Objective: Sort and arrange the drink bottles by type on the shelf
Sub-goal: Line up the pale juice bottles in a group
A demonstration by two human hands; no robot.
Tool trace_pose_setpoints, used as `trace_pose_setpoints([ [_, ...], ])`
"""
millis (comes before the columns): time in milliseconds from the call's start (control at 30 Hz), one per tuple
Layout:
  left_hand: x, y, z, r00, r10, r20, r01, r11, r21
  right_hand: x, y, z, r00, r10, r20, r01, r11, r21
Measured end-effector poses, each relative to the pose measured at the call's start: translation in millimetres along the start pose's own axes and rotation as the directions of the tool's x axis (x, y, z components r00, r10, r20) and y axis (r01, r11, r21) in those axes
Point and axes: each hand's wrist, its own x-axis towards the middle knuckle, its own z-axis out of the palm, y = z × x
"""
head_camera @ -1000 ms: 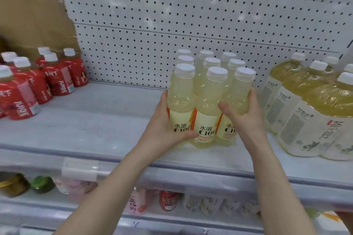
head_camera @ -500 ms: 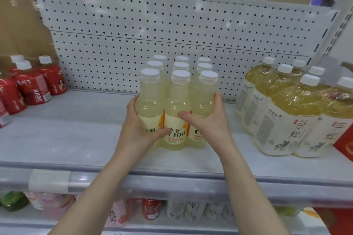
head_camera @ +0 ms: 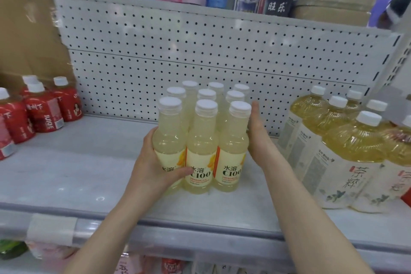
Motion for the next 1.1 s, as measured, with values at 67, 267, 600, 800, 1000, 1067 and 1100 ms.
trace_pose_setpoints([
  [67, 0.5, -1.0, 0.0, 1.0, 0.003, 0.004, -0.003, 1.0, 0.0, 10.6, 10.0, 5.9, 1.0, 0.001, 0.014, -0.001, 0.999, -0.035],
  [267, 1.5, -3.2, -0.2, 1.0, 0.0, 0.0, 0.0, 1.0, 0.004, 13.9, 15.4, 8.2, 0.995, 0.059, 0.079, -0.059, 0.998, 0.001],
  [600, 0.6, -1.0, -0.7, 1.0, 0.007, 0.003, -0.007, 1.0, 0.015, -21.9, 10.3, -0.3, 0.999, 0.009, -0.032, -0.002, 0.979, 0.205],
  [800, 2.8, -0.9, -4.9, 1.0, -0.013, 0.014, 0.013, 1.0, 0.017, -47.1, 13.4, 32.9, 0.985, -0.161, -0.069, 0.169, 0.977, 0.131],
  [1000, 6.8, -0.2, -4.6, 0.999, -0.018, 0.044, 0.018, 1.0, -0.007, -52.5, 16.1, 31.2, 0.97, -0.194, -0.149, 0.21, 0.972, 0.101],
  [1067, 6.7, -2.2, -9.1, 0.997, -0.004, 0.072, 0.004, 1.0, 0.002, -57.3, 19.2, 33.4, 0.954, -0.215, -0.211, 0.226, 0.974, 0.032],
  [1100, 5.7, -1.9, -13.5, 0.996, 0.006, 0.094, -0.006, 1.0, 0.002, -59.9, 20.9, 35.8, 0.931, -0.249, -0.266, 0.251, 0.968, -0.025],
])
